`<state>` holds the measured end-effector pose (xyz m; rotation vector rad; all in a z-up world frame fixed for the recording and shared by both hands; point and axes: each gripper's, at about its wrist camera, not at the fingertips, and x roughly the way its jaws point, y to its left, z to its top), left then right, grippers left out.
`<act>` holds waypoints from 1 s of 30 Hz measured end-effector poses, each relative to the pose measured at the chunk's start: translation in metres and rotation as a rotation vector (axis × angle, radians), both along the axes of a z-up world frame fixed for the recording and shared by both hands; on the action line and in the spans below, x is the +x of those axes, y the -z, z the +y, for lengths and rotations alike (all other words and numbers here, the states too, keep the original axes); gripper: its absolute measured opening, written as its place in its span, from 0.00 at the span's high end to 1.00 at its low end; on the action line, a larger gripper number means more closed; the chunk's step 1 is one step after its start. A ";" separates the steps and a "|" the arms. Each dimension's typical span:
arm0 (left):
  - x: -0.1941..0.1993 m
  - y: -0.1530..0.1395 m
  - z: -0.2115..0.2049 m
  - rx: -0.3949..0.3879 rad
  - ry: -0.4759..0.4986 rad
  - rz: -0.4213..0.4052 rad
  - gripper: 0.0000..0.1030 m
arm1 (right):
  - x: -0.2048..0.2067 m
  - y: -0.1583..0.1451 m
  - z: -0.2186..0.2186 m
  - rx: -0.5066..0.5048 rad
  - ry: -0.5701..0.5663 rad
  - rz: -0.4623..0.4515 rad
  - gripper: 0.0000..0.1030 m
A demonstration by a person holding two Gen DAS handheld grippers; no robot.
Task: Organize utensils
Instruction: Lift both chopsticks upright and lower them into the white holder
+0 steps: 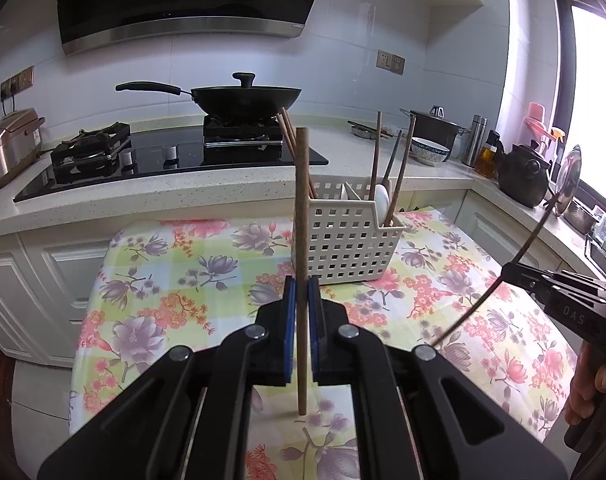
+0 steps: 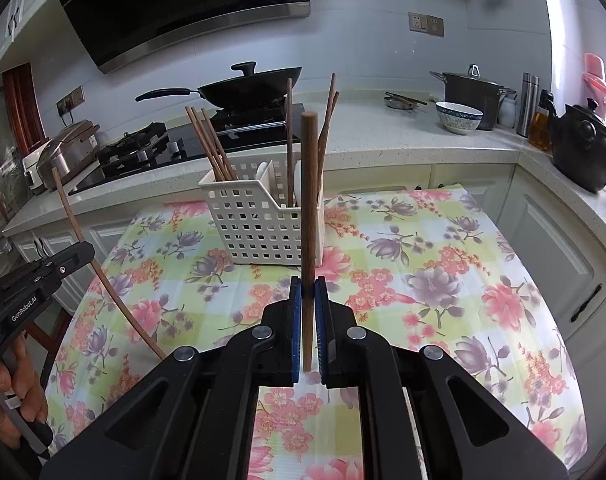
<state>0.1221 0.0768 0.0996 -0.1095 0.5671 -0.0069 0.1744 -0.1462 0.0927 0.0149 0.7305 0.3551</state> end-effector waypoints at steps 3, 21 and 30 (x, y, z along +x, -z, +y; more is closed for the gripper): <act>0.001 0.002 -0.002 0.005 0.002 0.004 0.94 | 0.000 0.001 0.000 -0.001 -0.001 -0.001 0.91; 0.053 -0.102 -0.003 -0.036 0.115 -0.166 0.94 | 0.058 -0.074 0.000 0.060 -0.067 -0.071 0.91; 0.109 -0.155 -0.008 -0.047 0.103 -0.244 0.94 | 0.110 -0.120 0.011 0.055 -0.050 -0.156 0.91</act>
